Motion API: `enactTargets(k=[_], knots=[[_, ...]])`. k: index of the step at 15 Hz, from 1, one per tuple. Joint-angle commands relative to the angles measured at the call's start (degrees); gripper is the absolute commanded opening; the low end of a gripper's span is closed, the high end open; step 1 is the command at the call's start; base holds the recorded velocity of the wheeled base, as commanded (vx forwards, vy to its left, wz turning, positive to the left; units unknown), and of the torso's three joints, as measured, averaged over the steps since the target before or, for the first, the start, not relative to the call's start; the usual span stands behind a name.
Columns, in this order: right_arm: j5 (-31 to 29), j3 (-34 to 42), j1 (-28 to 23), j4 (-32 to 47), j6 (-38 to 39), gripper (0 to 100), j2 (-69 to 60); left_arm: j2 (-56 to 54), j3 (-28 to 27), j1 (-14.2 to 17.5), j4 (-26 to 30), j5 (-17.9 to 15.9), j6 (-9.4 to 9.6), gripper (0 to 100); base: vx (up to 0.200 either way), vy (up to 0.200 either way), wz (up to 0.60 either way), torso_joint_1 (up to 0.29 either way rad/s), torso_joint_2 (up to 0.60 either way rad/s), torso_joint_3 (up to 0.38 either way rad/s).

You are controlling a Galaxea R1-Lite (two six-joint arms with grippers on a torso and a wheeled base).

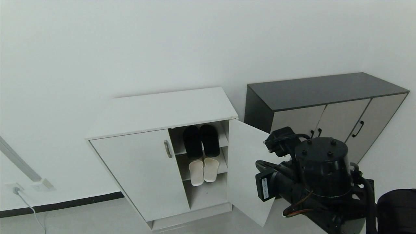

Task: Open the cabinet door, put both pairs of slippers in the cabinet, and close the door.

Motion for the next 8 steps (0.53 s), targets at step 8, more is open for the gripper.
enactTargets(k=[8], knots=[[1.34,-5.1,-7.06,1.19,-3.24,0,0.47,-0.01,0.01,-0.07,-0.02,-0.08,0.09,0,0.0,0.0,0.0,0.0,0.0,0.0]])
